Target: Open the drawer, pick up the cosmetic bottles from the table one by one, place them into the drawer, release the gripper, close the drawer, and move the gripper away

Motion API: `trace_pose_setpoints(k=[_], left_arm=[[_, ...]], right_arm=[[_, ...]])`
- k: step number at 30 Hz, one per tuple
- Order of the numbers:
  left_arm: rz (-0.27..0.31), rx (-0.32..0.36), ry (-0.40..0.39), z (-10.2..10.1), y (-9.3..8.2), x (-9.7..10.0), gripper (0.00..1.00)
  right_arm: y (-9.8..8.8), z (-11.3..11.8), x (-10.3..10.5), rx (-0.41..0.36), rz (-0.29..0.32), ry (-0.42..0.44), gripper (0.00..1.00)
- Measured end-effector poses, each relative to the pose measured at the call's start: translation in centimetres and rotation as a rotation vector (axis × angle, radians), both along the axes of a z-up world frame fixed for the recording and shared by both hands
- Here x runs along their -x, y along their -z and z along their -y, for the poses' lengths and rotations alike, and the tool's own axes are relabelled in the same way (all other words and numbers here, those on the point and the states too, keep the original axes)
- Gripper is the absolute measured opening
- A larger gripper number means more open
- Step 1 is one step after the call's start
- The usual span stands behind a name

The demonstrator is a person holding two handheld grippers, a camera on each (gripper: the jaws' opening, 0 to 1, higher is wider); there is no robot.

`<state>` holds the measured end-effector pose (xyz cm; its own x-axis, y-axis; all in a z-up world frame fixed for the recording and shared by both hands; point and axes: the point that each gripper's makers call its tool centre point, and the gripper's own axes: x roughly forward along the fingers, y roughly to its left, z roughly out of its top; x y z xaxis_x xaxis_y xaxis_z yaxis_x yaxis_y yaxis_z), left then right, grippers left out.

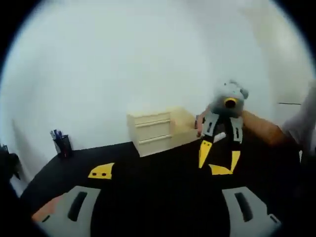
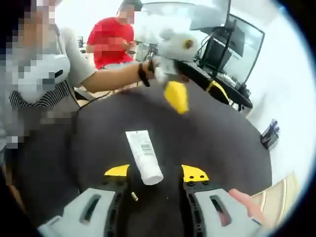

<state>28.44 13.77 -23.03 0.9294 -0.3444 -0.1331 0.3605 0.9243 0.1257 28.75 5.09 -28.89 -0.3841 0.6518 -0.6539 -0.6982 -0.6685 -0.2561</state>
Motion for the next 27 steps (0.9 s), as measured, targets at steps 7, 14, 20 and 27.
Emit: trace_pose_setpoints(k=[7, 14, 20, 27], left_arm=[[-0.060, -0.008, 0.048, 3.0, 2.5, 2.9, 0.65], [-0.112, 0.004, 0.063, 5.0, 5.4, 4.7, 0.64], [-0.097, 0.049, 0.062, 5.4, 5.6, 5.2, 0.63], [-0.081, -0.018, 0.053, 5.9, 6.0, 4.8, 0.58]], right_arm=[[0.5, -0.2, 0.4, 0.009, -0.003, -0.028, 0.30], [1.4, -0.3, 0.6, 0.037, -0.026, -0.032, 0.28], [1.7, -0.5, 0.3, 0.026, -0.041, -0.029, 0.26], [2.8, -0.6, 1.1, 0.046, -0.039, -0.032, 0.25]])
